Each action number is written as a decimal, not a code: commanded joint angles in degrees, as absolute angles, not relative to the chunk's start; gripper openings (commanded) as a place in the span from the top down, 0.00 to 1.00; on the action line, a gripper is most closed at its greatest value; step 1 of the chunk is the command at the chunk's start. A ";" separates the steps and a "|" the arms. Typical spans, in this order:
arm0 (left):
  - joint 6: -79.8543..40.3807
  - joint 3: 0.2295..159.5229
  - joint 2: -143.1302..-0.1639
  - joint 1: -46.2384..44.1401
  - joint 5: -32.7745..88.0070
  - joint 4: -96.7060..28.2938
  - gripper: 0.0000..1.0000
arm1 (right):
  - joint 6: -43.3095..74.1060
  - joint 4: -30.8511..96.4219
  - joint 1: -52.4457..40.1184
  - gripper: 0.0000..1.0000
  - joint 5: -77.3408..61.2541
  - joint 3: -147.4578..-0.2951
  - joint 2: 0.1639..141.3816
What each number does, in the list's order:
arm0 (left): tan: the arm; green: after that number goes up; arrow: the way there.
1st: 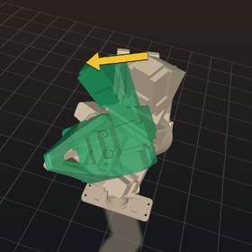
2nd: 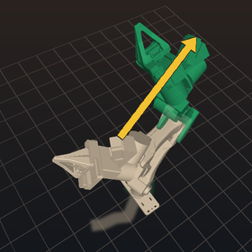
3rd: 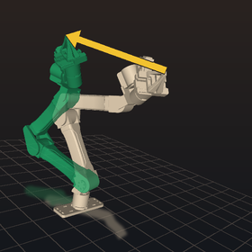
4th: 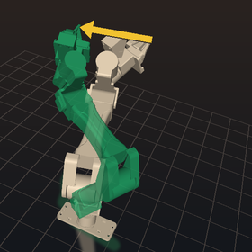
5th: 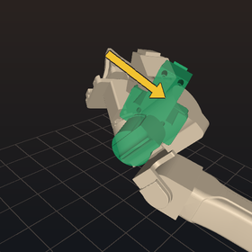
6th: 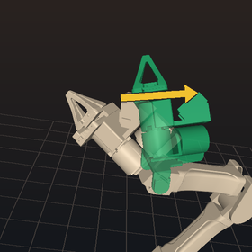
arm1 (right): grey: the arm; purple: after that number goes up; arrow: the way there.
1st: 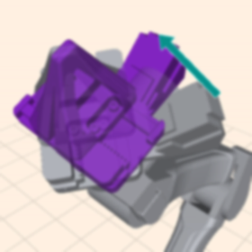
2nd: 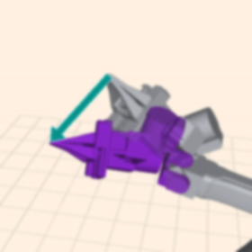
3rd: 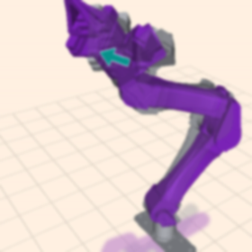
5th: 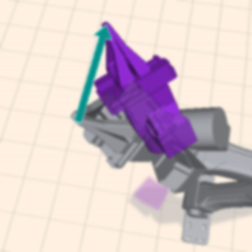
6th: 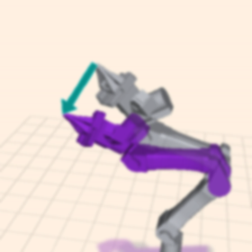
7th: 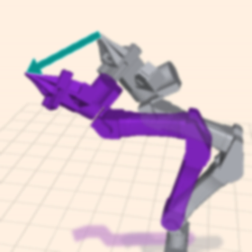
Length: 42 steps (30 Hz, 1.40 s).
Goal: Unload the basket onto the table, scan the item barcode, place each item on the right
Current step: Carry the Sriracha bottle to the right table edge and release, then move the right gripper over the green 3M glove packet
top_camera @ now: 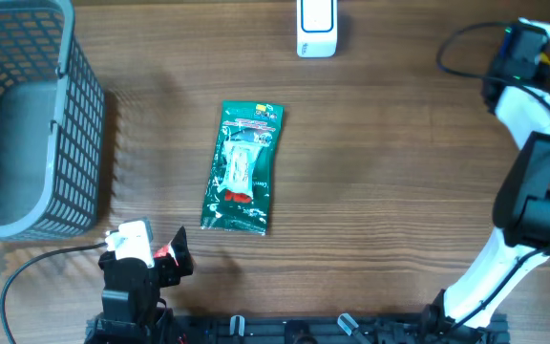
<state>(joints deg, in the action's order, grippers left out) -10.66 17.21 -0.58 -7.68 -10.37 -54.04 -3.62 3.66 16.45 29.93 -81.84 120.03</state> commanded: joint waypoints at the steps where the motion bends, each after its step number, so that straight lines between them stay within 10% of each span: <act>1: -10.96 17.12 -0.38 -7.27 -9.87 -54.00 0.00 | 0.73 2.15 18.06 0.46 27.94 -82.02 120.99; 7: -10.96 17.12 -0.38 -7.27 -9.87 -54.00 0.00 | 0.40 3.60 18.92 0.00 27.27 -82.02 120.97; 24: -10.96 17.12 -0.38 -7.27 -9.87 -54.00 0.00 | 36.25 26.04 -6.72 0.00 -27.55 -82.02 103.42; 42: -10.96 17.12 -0.38 -7.27 -9.87 -54.00 0.00 | 33.80 22.11 -47.70 0.18 16.34 -80.88 115.74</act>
<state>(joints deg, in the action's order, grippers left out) -10.66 17.21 -0.58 -7.68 -10.37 -54.04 35.73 23.77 -45.10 3.68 -81.34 113.43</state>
